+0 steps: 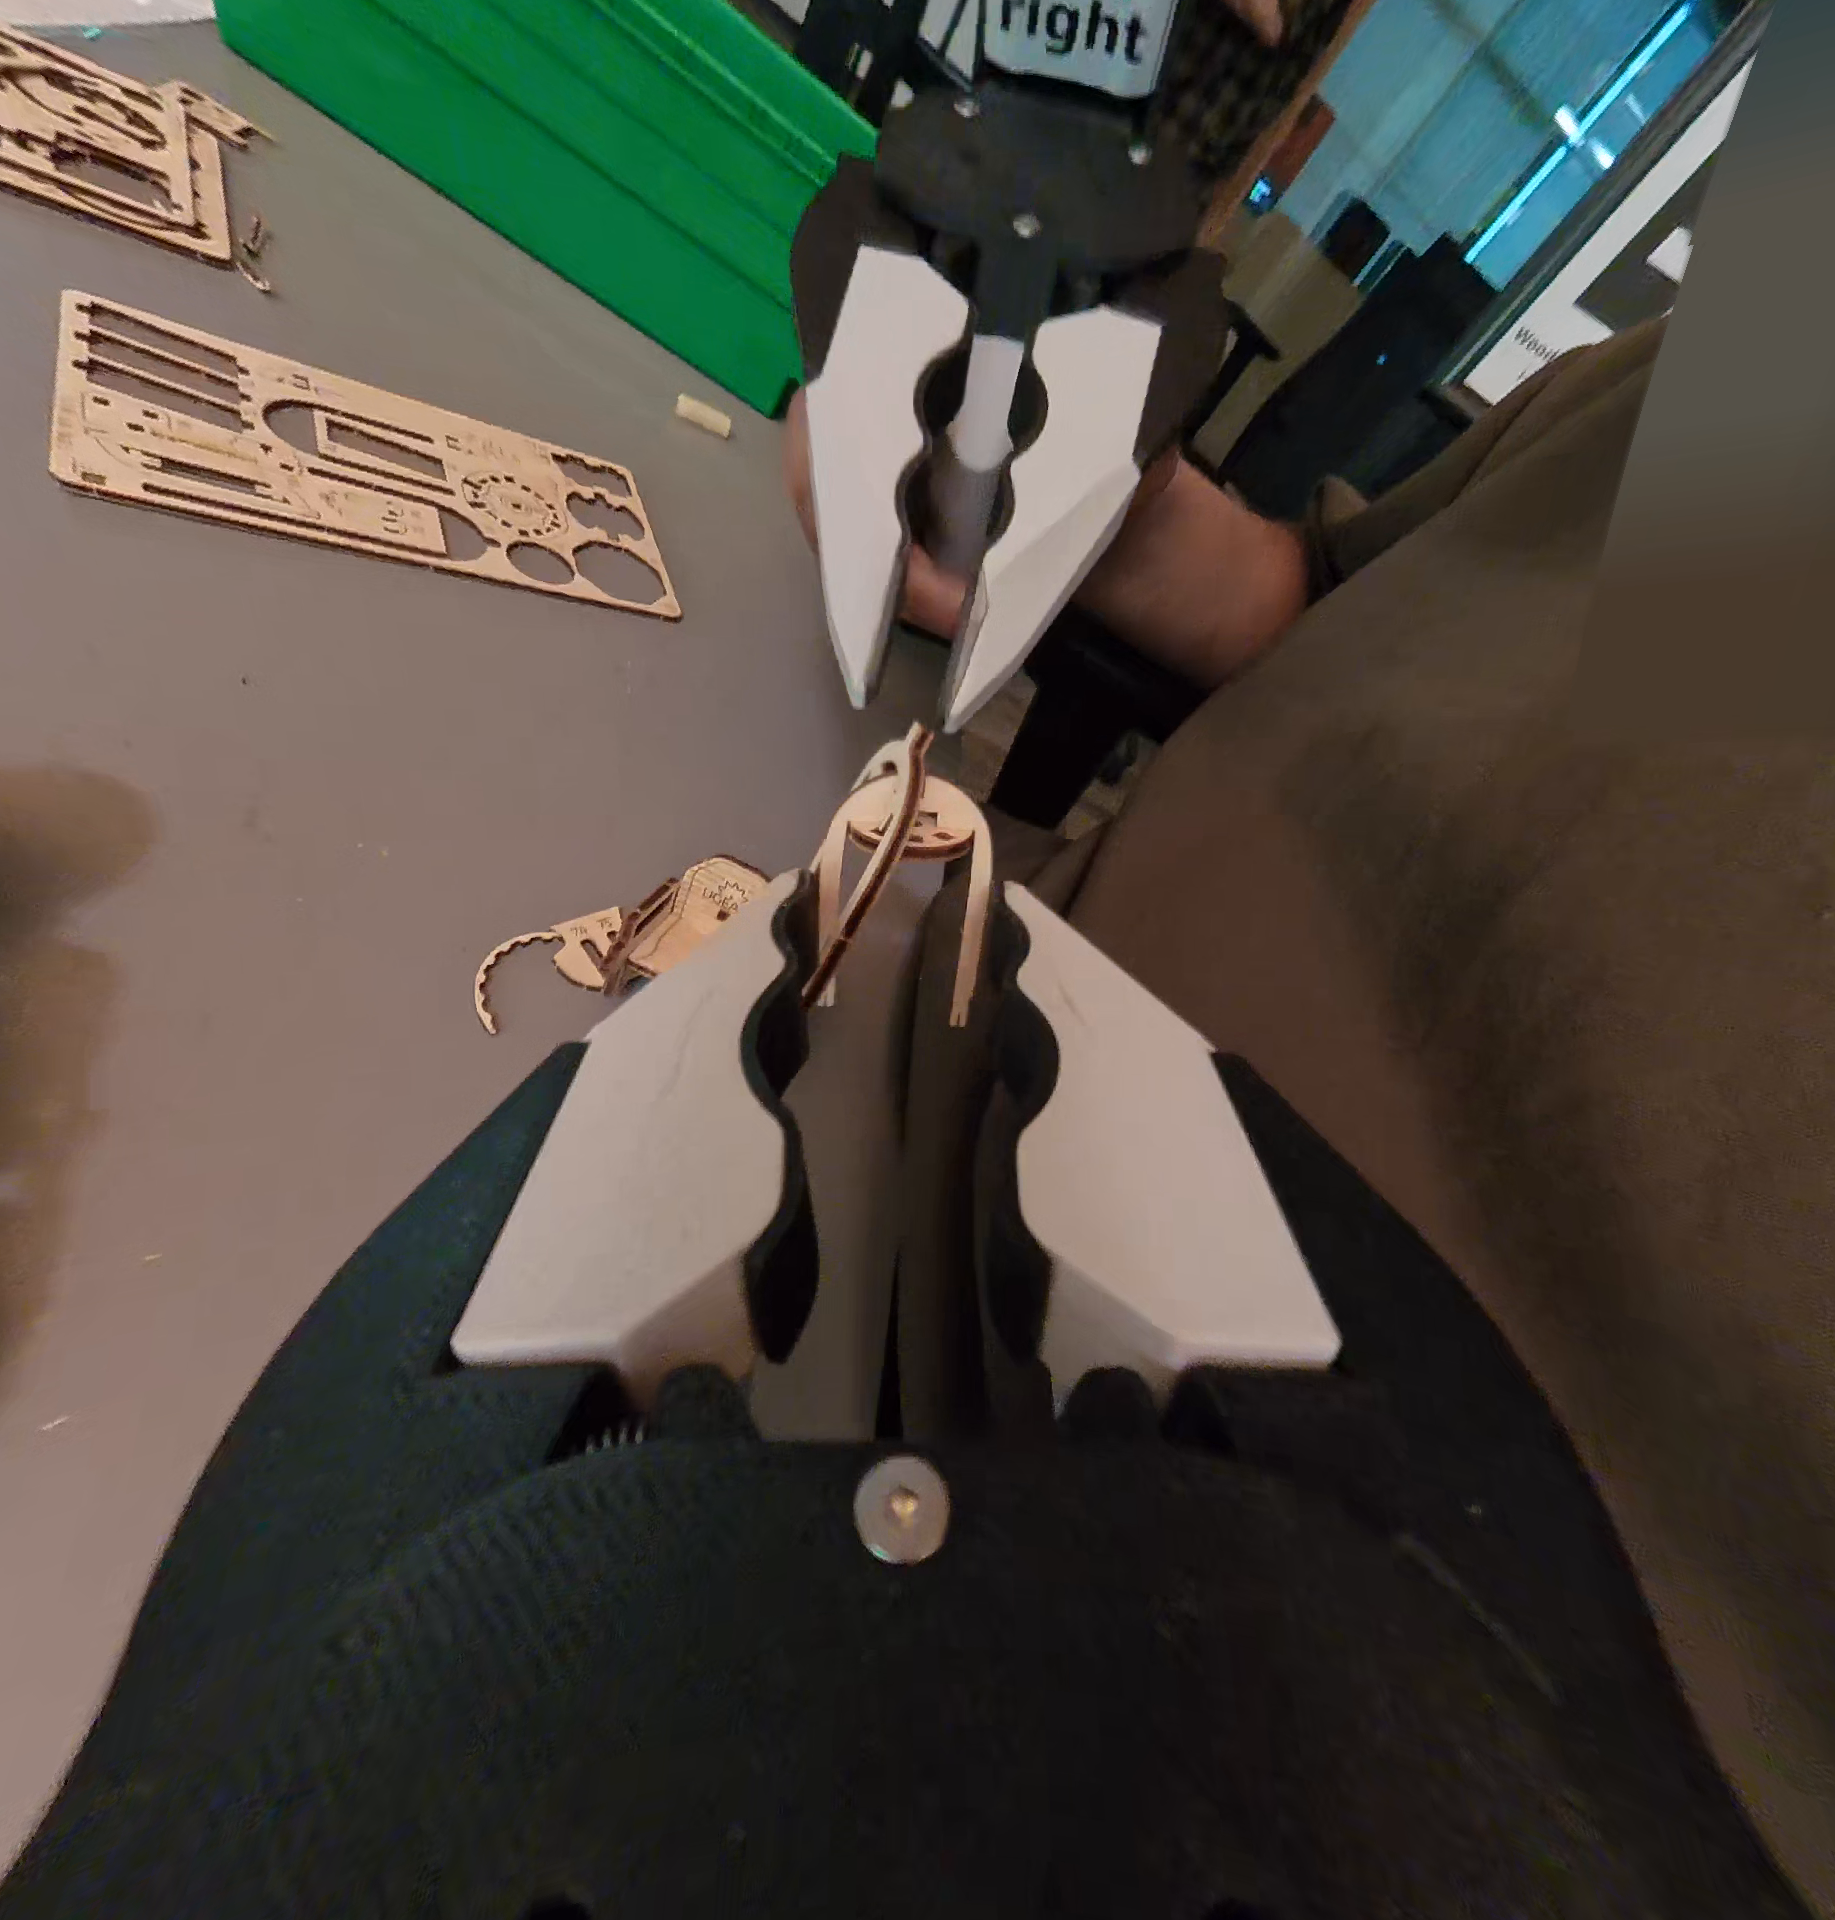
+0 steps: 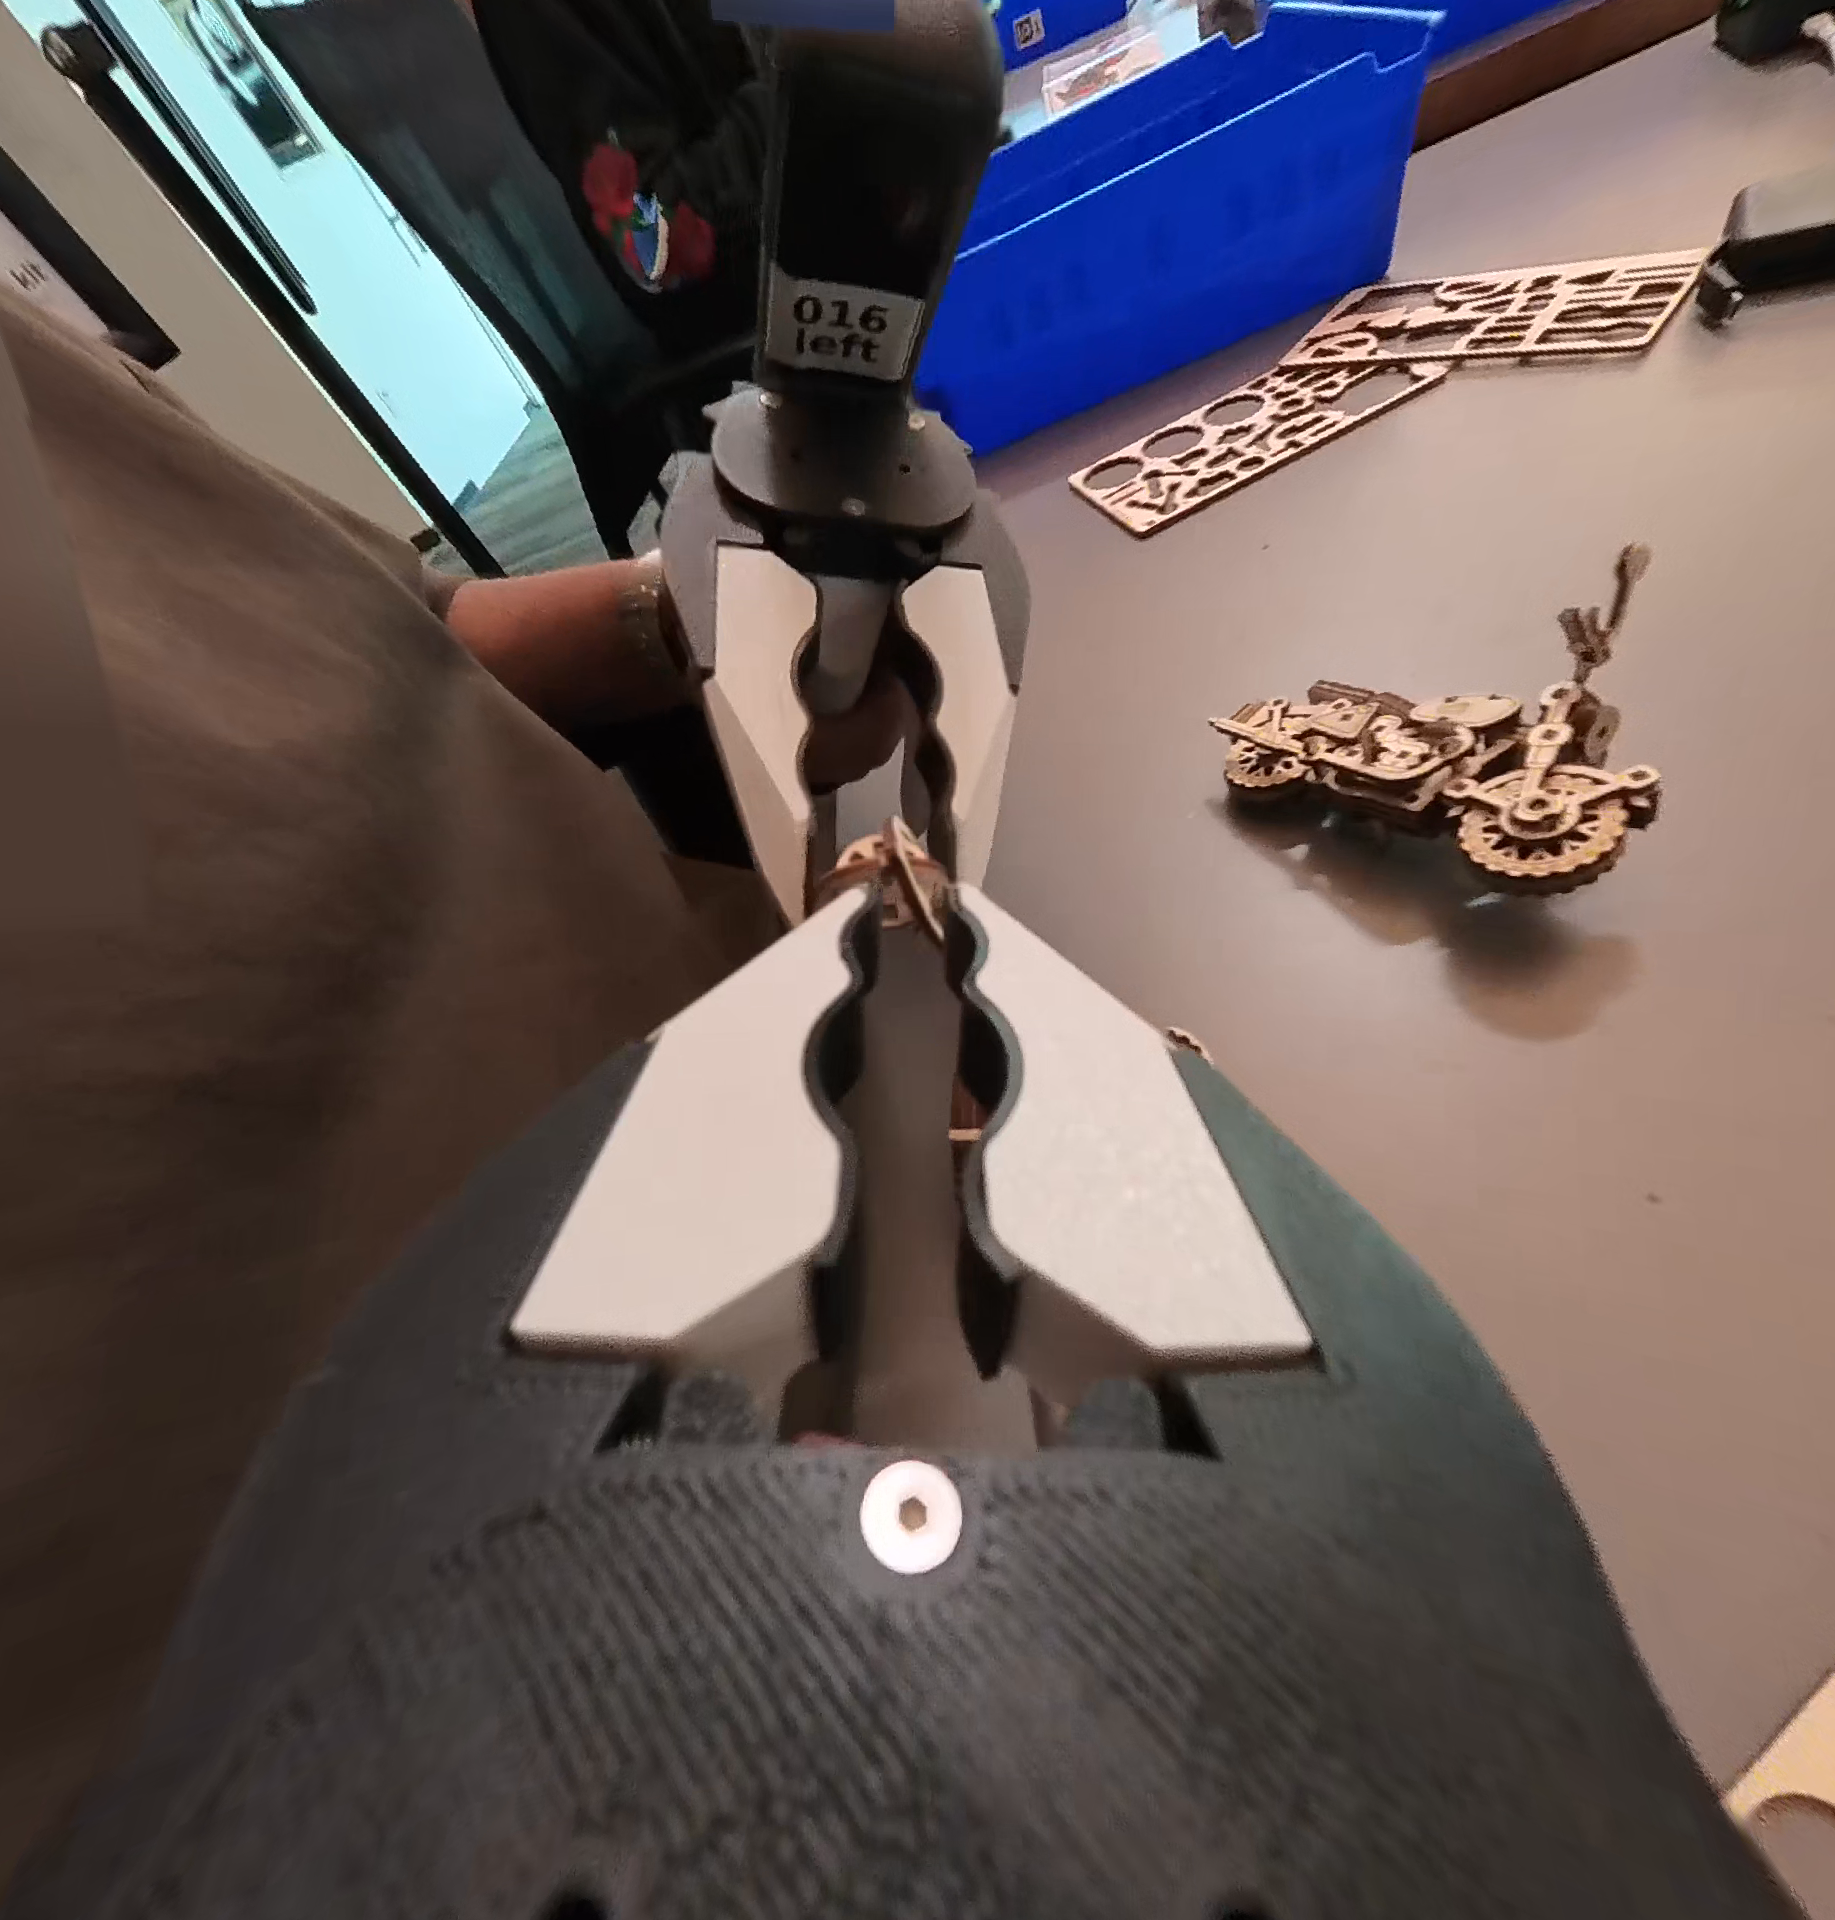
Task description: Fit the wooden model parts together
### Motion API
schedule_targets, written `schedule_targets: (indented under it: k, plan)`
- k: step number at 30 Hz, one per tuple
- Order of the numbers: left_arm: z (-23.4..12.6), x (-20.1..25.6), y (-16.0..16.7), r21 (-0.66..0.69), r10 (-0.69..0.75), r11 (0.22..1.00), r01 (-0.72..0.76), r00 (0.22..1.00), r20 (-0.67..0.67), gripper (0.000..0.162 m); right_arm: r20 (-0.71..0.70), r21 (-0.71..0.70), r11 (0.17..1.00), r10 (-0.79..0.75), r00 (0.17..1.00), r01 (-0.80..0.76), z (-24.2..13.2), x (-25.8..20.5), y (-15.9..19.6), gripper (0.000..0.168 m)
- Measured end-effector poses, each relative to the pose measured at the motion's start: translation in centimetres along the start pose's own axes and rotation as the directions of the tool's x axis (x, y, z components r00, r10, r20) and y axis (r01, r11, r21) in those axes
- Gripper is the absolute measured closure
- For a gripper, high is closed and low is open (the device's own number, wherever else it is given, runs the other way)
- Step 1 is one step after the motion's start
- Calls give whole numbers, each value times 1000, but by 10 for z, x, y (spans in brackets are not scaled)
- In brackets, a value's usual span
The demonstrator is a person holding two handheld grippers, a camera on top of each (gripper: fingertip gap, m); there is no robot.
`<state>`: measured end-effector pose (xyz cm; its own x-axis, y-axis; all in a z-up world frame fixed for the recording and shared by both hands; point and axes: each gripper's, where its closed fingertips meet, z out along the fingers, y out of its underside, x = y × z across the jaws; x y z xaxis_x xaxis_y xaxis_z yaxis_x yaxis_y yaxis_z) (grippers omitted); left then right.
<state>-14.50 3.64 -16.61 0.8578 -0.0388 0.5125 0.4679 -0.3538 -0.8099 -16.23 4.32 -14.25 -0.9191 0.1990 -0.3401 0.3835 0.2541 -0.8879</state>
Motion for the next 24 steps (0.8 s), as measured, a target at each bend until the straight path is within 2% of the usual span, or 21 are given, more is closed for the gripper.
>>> schedule_targets:
  k: [24]
  plan:
    - [1, 6, -2, 15, -19, 1000, 19, 999, -50, 132, 78, 13, 999, 46, 996, -47, 4, -8, 0, 168]
